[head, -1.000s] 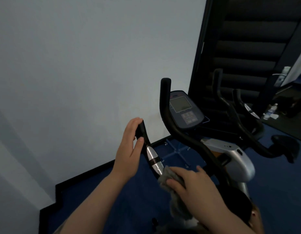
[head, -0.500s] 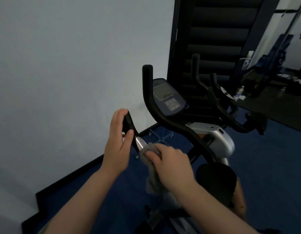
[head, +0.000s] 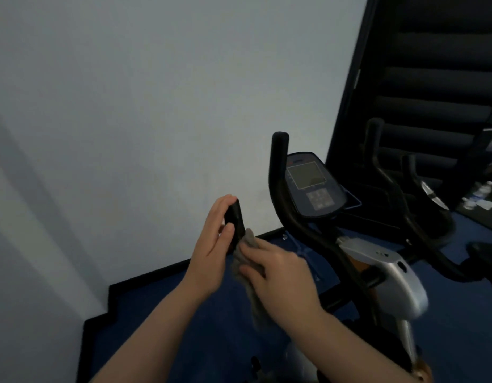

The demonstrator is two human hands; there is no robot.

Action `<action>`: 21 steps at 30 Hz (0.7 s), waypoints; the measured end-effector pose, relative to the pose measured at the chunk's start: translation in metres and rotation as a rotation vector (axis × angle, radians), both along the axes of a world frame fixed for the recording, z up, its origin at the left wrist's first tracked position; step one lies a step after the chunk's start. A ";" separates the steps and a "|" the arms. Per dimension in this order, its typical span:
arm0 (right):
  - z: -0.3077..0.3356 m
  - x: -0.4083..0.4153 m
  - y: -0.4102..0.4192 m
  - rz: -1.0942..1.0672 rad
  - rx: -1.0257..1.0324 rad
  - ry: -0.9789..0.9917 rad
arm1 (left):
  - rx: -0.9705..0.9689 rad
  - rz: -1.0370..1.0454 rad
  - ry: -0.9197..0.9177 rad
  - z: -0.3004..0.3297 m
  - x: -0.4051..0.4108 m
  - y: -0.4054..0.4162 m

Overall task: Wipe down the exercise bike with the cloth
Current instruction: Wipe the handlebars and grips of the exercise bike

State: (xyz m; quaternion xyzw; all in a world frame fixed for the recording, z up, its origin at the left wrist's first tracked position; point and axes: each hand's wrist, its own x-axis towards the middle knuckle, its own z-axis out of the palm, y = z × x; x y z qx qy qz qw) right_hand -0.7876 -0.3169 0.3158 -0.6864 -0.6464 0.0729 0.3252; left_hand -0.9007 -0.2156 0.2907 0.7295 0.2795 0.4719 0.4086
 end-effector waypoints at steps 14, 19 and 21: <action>-0.003 0.031 0.050 0.014 -0.013 0.573 | -0.117 0.139 -0.097 0.014 0.023 -0.026; -0.003 0.026 0.059 0.058 0.056 0.745 | -0.126 0.166 -0.123 0.012 0.028 -0.027; -0.011 0.030 0.053 0.050 0.003 0.815 | -0.096 0.171 -0.110 0.011 0.026 -0.025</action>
